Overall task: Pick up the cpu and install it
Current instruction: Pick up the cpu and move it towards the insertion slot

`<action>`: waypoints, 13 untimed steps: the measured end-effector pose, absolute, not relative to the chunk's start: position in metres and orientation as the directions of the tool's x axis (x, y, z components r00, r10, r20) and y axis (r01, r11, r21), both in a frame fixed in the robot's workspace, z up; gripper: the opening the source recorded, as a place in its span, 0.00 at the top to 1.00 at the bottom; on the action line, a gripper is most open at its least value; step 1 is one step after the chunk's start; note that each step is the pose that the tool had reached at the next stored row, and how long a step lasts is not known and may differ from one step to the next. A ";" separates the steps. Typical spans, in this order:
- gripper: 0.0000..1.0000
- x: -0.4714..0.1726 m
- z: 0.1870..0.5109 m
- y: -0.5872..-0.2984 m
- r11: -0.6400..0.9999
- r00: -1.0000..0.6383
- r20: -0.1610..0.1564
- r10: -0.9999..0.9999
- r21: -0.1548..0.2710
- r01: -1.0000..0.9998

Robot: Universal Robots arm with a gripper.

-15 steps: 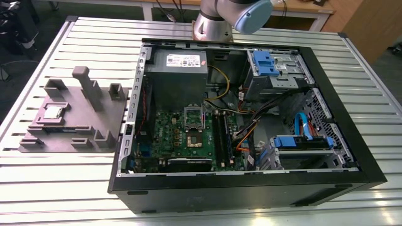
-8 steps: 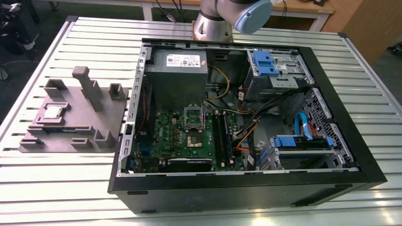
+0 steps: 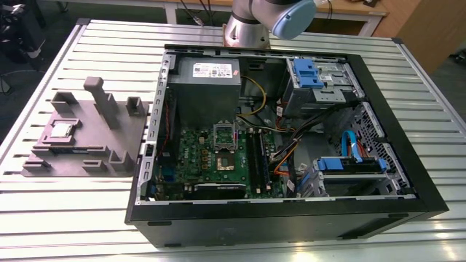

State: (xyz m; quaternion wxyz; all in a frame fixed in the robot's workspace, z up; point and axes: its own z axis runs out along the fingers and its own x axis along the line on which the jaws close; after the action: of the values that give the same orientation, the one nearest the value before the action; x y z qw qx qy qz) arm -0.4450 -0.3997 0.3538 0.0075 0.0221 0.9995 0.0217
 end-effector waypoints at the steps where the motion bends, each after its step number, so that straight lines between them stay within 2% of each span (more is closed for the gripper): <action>1: 0.29 -0.445 0.354 -0.400 0.998 -0.999 -0.014 0.044 0.044 0.044; 13: 0.29 -0.445 0.350 -0.402 0.998 -0.999 -0.013 0.044 0.043 0.044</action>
State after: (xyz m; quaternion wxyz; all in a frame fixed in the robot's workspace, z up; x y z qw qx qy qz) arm -0.4450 -0.4016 0.3498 0.0070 0.0221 0.9995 0.0216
